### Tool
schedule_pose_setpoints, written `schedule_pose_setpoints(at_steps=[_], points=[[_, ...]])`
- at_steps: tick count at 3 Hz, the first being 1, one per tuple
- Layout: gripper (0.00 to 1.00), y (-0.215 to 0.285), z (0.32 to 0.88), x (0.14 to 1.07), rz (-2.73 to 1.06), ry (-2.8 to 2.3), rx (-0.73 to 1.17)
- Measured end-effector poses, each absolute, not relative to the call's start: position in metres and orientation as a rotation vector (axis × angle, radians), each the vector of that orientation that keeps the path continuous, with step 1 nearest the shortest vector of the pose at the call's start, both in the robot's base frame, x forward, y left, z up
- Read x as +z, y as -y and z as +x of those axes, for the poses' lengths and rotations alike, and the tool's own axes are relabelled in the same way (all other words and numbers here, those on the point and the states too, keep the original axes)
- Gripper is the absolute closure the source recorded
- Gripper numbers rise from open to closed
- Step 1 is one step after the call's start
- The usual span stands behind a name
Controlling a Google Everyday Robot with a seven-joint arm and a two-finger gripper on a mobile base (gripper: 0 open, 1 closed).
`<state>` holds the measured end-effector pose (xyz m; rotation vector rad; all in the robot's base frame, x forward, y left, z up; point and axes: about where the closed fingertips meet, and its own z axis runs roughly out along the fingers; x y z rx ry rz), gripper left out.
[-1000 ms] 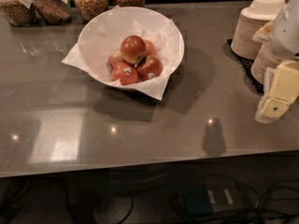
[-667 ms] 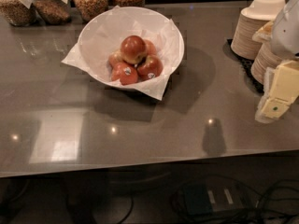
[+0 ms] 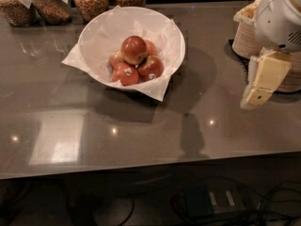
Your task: Pick apple from white bowl
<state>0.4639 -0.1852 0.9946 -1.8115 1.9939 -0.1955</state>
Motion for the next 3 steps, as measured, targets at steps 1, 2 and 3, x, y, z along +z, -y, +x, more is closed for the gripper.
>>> schedule_pose_setpoints(at_steps=[1, 2, 3], points=[[0.00, 0.168, 0.477, 1.004, -1.854, -1.880, -0.221], [0.00, 0.135, 0.508, 1.012, -1.931, -1.709, -0.185], [0.00, 0.099, 0.540, 1.017, -2.014, -1.541, -0.117]])
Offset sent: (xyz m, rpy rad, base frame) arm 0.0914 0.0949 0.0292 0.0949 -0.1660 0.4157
